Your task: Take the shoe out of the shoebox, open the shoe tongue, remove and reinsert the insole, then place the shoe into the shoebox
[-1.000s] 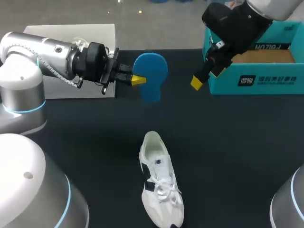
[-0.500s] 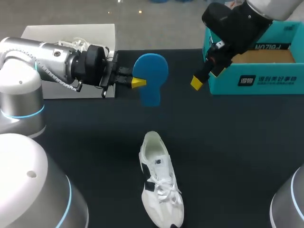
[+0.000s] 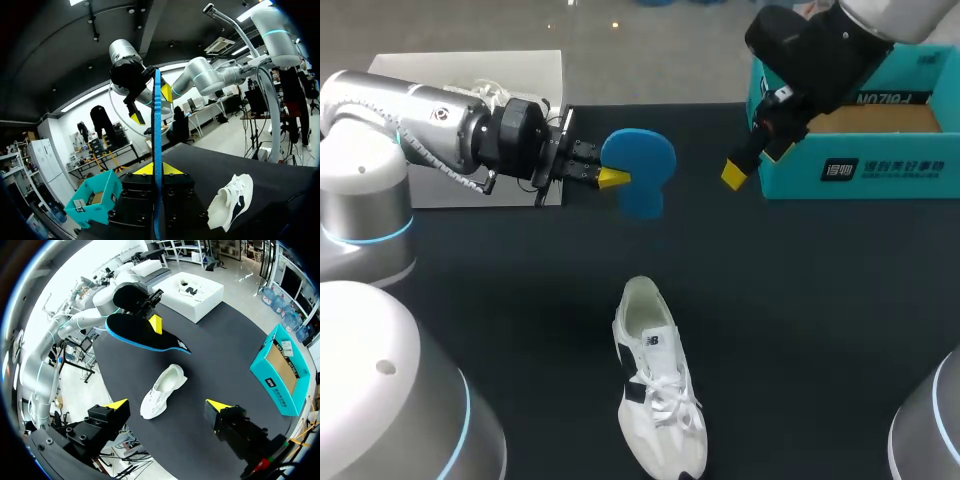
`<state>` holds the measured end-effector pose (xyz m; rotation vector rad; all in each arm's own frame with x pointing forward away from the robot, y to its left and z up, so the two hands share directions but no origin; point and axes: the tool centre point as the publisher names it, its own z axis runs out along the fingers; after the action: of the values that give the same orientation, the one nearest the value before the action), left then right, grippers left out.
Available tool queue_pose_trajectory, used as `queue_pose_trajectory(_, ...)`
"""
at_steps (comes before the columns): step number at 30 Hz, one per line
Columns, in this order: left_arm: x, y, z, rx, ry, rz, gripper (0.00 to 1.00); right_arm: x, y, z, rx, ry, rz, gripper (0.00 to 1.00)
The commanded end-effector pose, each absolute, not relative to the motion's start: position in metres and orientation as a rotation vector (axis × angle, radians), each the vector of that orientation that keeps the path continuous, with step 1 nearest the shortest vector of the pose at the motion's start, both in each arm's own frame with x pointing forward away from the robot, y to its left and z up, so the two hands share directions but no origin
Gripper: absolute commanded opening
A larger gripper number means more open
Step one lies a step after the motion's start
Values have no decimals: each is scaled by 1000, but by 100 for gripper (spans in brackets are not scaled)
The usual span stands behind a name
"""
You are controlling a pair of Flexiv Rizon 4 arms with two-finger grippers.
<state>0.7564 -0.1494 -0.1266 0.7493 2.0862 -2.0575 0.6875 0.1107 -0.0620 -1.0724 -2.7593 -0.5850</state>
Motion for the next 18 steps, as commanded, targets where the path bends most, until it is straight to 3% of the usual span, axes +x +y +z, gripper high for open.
queue_pose_trajectory(1, 763, -147, -128, 1109, 1881, -1933, 0, 689, 112, -62, -1071, -2758, -580, 100)
queue_pose_trajectory(18, 745, -137, -125, 1148, 1622, -1606, 0, 689, 112, -62, -1071, -2758, -580, 100)
